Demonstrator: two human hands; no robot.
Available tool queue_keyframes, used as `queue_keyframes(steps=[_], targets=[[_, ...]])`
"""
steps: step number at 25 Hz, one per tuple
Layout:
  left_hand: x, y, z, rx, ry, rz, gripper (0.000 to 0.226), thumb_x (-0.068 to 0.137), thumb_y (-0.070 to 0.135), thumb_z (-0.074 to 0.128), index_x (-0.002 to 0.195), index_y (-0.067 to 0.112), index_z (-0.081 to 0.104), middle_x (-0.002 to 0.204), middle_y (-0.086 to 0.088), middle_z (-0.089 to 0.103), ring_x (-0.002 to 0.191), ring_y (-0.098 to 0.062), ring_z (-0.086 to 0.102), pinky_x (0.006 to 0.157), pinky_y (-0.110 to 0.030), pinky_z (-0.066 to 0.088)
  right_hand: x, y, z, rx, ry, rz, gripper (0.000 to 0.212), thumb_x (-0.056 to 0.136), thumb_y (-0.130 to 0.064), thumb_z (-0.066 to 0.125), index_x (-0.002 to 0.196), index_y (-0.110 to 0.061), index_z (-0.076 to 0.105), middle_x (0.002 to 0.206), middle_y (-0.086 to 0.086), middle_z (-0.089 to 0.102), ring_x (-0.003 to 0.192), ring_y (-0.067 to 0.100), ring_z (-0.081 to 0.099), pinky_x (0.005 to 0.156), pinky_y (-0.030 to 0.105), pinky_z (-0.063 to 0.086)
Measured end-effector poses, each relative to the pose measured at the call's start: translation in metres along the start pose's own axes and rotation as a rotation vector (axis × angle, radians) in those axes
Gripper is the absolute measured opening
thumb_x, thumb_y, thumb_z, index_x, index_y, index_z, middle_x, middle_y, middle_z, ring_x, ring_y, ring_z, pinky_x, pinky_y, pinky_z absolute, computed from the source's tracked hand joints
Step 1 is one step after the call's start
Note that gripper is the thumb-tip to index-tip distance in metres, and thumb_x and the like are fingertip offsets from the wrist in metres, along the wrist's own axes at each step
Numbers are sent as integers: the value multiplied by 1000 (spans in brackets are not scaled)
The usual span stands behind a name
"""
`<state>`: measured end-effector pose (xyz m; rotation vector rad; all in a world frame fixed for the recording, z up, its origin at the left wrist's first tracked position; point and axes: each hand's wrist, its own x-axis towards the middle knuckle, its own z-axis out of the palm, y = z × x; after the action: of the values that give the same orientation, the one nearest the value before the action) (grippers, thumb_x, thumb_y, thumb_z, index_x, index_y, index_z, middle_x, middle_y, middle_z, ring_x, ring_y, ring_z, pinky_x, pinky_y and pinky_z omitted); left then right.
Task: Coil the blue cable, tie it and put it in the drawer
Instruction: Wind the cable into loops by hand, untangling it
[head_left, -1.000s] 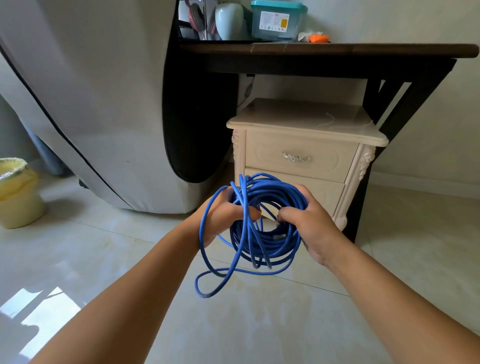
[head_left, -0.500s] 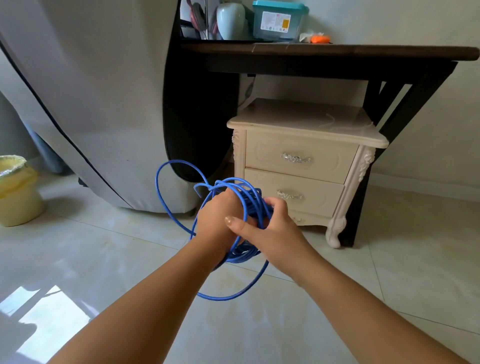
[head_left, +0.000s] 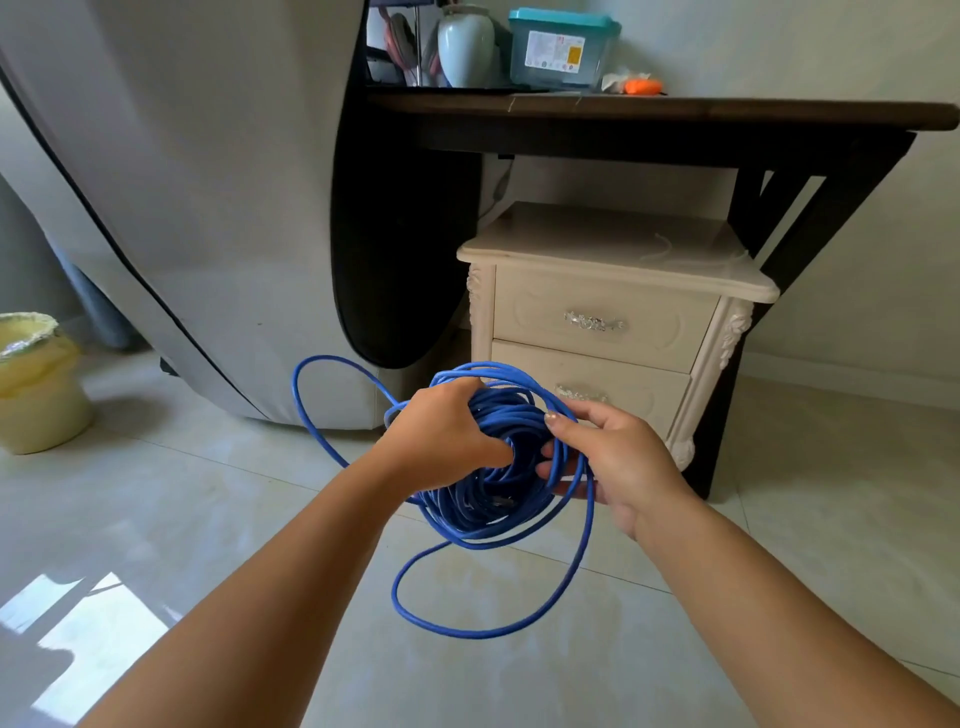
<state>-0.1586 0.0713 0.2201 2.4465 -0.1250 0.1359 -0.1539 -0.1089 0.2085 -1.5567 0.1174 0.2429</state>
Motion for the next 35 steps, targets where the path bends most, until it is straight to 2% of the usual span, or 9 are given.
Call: queue_keyframes(steps=[5, 8, 10, 14, 17, 21, 26, 31, 35], targets=[[-10, -16, -38, -587, 68, -43, 42, 59, 13, 72, 100, 17, 65, 81, -9, 66, 70, -19, 63, 64, -30, 52, 36, 12, -56, -21, 308, 129, 15, 96, -14, 61, 106, -4, 62, 64, 5, 53, 53, 17, 50, 40, 26, 52], [-11, -28, -43, -706, 85, -78, 45, 60, 11, 69, 104, 16, 63, 84, -5, 63, 74, -19, 60, 66, -28, 52, 40, 10, -60, -331, 195, 65, 65, 79, -58, 69, 127, -15, 60, 105, -2, 71, 97, 15, 68, 85, 31, 55], [-10, -27, -39, -659, 22, -73, 48, 58, 10, 69, 106, 16, 63, 86, -5, 65, 77, -20, 62, 72, -31, 54, 34, 1, -44, -406, 218, -158, 73, 86, -68, 52, 142, -21, 49, 141, -6, 53, 130, 11, 47, 107, 29, 35], [-9, -17, -34, -688, -99, -20, 51, 60, 7, 68, 110, 13, 63, 87, -8, 64, 79, -22, 61, 75, -35, 51, 19, -13, -7, -252, -194, -238, 81, 84, -82, 18, 129, -31, 63, 130, -8, 64, 131, 11, 48, 105, 32, 24], [-8, -14, -32, -748, -119, -42, 48, 62, 5, 66, 109, 11, 64, 84, -10, 62, 76, -24, 60, 71, -35, 51, 16, -8, -3, -128, -449, -152, 103, 80, -85, 18, 123, -5, 65, 112, 25, 63, 111, 29, 59, 106, 42, 41], [-6, -15, -34, -847, -85, -102, 48, 65, 6, 62, 113, -1, 60, 77, -13, 60, 69, -23, 60, 65, -33, 54, 7, -20, -10, 17, -616, -143, 92, 75, -86, 37, 126, -14, 65, 112, 14, 59, 105, 27, 57, 93, 36, 52], [-5, -4, -24, -923, 32, -147, 33, 76, 1, 61, 109, 1, 59, 70, -7, 55, 63, -18, 54, 56, -26, 50, -13, -9, 5, -28, -480, -253, 98, 53, -51, 88, 139, -46, 39, 126, 1, 58, 119, 22, 59, 106, 43, 47], [-9, 8, -5, -1014, 5, -127, 38, 69, 10, 65, 106, 9, 58, 83, -10, 54, 73, -21, 54, 63, -30, 49, -5, 1, 11, 179, -86, -192, 30, 74, -8, 75, 99, -19, 64, 89, 9, 65, 101, 37, 66, 101, 52, 48], [-10, 4, -6, -955, -175, -148, 50, 74, 18, 72, 121, 10, 56, 97, -18, 62, 88, -25, 64, 85, -38, 56, -1, -5, 5, 125, -5, -147, 27, 74, 4, 63, 92, -17, 63, 80, 7, 63, 84, 29, 64, 93, 53, 51]])
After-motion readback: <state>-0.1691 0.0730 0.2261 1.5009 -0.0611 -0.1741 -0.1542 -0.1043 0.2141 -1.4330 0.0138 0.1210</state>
